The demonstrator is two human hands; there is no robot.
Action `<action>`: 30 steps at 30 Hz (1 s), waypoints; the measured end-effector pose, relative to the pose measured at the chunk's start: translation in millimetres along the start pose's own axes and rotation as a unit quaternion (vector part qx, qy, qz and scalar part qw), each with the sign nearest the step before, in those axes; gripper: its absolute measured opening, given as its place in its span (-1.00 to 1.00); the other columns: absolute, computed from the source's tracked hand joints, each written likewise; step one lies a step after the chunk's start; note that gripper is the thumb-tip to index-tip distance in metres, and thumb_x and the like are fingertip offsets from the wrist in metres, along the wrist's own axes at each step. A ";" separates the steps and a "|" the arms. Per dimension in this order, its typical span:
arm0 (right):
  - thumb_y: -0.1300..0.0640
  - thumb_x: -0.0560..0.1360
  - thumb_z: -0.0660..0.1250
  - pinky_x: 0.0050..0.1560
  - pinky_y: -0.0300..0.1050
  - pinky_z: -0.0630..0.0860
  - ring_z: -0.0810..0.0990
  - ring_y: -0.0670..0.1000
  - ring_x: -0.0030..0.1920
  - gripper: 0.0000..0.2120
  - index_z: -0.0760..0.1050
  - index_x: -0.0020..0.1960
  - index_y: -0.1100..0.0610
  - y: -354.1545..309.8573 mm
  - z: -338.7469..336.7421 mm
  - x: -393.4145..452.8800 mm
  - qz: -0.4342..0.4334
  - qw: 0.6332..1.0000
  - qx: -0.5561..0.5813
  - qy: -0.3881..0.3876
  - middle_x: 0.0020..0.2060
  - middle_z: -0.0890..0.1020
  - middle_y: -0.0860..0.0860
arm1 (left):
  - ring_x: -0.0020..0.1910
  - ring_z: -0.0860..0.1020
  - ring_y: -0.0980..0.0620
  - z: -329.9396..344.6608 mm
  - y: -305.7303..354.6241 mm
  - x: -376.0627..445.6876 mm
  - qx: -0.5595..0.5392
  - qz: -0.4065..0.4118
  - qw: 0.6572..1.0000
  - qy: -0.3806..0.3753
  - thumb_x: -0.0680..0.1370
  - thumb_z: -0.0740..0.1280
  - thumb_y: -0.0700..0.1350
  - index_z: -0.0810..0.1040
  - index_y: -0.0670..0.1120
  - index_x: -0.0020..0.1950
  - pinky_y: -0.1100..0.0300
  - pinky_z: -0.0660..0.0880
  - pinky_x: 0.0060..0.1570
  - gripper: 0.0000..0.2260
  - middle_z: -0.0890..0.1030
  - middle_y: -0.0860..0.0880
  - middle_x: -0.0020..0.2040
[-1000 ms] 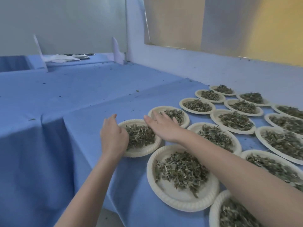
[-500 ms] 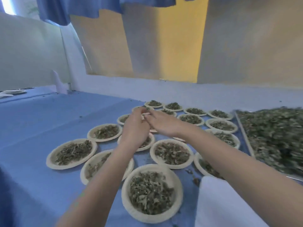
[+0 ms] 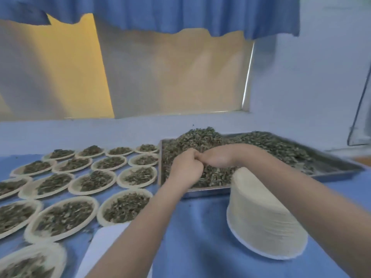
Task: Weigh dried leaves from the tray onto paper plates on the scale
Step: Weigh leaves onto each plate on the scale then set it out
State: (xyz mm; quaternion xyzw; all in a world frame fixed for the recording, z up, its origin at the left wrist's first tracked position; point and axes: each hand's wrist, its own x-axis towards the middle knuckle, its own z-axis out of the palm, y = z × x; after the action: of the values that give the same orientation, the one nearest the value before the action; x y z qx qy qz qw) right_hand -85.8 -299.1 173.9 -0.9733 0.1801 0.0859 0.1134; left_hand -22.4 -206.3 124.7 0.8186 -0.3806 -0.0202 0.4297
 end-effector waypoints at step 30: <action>0.10 0.58 0.27 0.20 -0.22 0.30 0.47 0.01 0.27 -0.72 0.53 0.28 0.05 137.1 -6.1 -18.2 -0.015 0.966 0.025 0.256 0.26 0.55 0.00 | -0.11 0.52 -0.12 45.8 53.8 21.9 -0.023 -0.051 0.996 -0.072 0.53 0.09 -0.40 0.47 -0.19 0.29 0.16 0.40 -0.29 -0.61 0.56 -0.19 0.11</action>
State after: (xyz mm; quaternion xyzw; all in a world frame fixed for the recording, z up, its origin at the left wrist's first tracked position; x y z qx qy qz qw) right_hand -152.5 -419.3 157.5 -0.9623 0.1905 -0.1725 0.0895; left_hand -56.0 -270.2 140.9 0.8230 -0.3679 -0.1098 0.4187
